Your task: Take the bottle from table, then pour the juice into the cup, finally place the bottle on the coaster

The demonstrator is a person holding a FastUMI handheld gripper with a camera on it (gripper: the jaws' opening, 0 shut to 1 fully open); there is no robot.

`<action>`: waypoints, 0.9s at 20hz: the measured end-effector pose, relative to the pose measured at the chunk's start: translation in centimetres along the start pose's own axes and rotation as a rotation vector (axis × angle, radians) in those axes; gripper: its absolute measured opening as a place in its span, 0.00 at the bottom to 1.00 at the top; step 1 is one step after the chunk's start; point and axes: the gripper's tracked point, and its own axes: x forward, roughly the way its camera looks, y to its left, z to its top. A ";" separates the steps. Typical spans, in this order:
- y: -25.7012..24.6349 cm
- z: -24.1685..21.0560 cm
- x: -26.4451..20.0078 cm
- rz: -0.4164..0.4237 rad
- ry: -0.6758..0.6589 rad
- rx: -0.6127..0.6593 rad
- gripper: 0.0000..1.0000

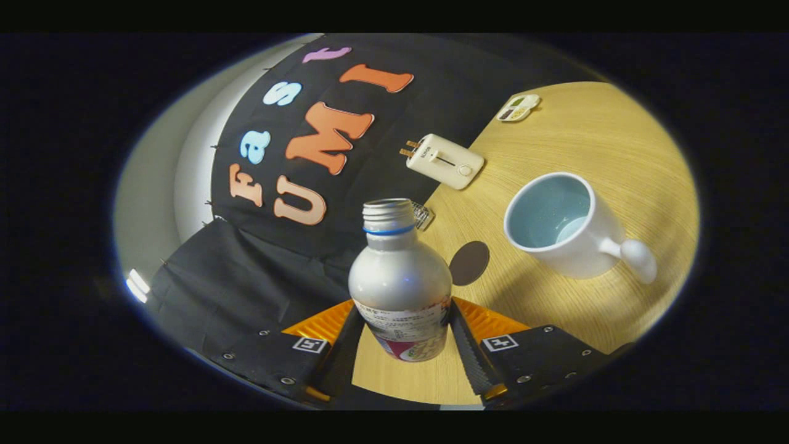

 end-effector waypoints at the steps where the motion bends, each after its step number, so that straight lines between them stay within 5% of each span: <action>1: 0.1 0.1 0.0 0.009 0.005 0.024 0.76; 18: -0.2 1.2 -0.1 0.065 0.054 0.318 0.76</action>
